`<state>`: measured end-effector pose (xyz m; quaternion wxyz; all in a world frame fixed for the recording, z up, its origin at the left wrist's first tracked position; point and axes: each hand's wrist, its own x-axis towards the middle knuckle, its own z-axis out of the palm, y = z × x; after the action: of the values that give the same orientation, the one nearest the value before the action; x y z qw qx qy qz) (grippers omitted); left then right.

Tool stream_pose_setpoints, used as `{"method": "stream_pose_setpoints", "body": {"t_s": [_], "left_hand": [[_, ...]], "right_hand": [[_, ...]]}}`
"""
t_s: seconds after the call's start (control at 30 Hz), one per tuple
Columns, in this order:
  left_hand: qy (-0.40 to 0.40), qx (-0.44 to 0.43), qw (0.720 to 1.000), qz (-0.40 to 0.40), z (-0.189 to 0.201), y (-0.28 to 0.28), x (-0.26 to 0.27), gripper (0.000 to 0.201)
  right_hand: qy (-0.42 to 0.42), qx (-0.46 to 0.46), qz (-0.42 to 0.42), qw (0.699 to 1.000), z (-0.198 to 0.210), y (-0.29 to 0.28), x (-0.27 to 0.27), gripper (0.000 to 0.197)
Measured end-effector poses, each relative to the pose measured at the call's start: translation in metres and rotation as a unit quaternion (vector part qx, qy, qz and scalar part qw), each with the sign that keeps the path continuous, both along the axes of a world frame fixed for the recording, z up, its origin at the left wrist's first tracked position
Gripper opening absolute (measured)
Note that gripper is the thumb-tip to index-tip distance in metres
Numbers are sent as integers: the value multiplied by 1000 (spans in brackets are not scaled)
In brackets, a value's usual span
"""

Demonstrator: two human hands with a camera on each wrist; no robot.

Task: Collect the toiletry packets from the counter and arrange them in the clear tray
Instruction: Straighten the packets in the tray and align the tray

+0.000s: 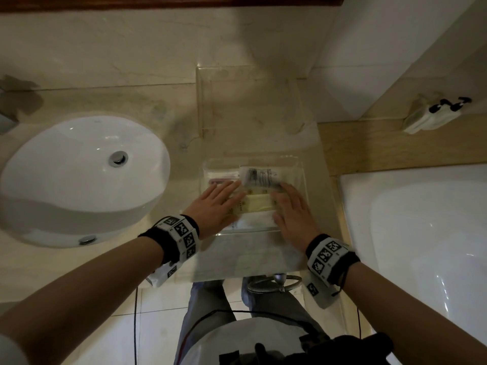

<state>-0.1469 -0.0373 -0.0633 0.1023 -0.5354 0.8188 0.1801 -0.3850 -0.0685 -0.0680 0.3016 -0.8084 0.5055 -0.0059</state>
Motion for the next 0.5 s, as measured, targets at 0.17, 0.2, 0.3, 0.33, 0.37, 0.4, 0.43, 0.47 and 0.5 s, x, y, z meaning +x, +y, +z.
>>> {"method": "stream_pose_setpoints", "body": {"t_s": [0.17,0.2,0.3,0.33,0.37,0.4,0.43,0.47,0.5], "left_hand": [[-1,-9,1000,-2,-4,1,0,70],[7,-7,1000,4,-3,1,-1,70],[23,27,999,25,1,3,-5,73],[25,25,999,33,3,4,-5,73],[27,17,999,42,7,5,-6,72],[29,10,998,55,11,7,-5,69],[39,3,997,73,15,8,-4,63],[49,-9,995,89,19,10,-1,56],[59,-22,993,100,21,11,2,49]], "right_hand": [[-36,9,-6,999,-4,7,9,50],[-40,18,-12,999,-3,7,11,51],[-32,35,-40,998,2,5,11,50],[-19,25,-49,998,5,4,9,48],[0,11,-61,998,9,4,7,44],[23,-4,-74,997,14,4,5,40],[46,-16,-85,995,18,4,1,37],[65,-27,-92,993,20,3,-3,35],[80,-32,-97,991,22,3,-8,33]]}}
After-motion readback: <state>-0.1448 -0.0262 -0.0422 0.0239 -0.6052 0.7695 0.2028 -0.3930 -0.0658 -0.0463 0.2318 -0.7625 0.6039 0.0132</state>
